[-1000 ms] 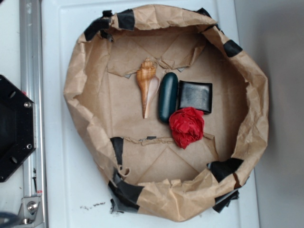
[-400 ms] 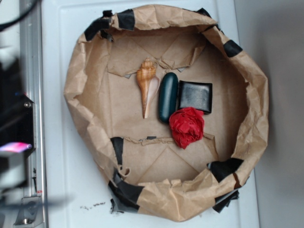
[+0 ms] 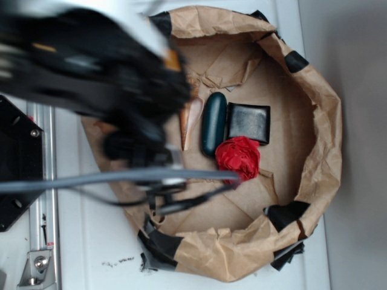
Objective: Grab the red paper.
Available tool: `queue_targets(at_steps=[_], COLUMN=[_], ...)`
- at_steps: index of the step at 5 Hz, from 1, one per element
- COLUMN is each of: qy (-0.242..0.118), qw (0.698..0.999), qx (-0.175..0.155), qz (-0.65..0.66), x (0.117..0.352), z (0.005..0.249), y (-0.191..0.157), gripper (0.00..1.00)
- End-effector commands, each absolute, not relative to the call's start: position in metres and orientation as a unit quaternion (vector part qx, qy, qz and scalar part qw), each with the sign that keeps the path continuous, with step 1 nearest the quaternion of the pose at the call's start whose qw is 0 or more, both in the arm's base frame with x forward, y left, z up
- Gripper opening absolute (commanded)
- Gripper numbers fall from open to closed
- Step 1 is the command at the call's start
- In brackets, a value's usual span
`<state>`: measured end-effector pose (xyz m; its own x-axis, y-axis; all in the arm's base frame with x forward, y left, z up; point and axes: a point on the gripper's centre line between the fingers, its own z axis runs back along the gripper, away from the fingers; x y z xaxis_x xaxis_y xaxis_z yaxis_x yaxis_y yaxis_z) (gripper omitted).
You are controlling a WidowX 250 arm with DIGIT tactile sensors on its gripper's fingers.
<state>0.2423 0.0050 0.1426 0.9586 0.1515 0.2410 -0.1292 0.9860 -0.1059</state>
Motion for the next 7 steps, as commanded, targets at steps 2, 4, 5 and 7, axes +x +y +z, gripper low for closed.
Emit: queue_targets(at_steps=[2, 4, 5, 7], qy=[-0.119, -0.119, -0.116, -0.1], qw=[0.992, 0.987, 0.986, 0.988], qx=[-0.022, -0.04, -0.035, -0.001], qz=[-0.032, -0.103, -0.116, -0.119], x=[0.305, 0.317, 0.309, 0.289], z=[0.064, 0.044, 0.048, 0.067], y=[-0.033, -0.056, -0.058, -0.059], gripper=[1.0, 0.0, 0.0, 0.0])
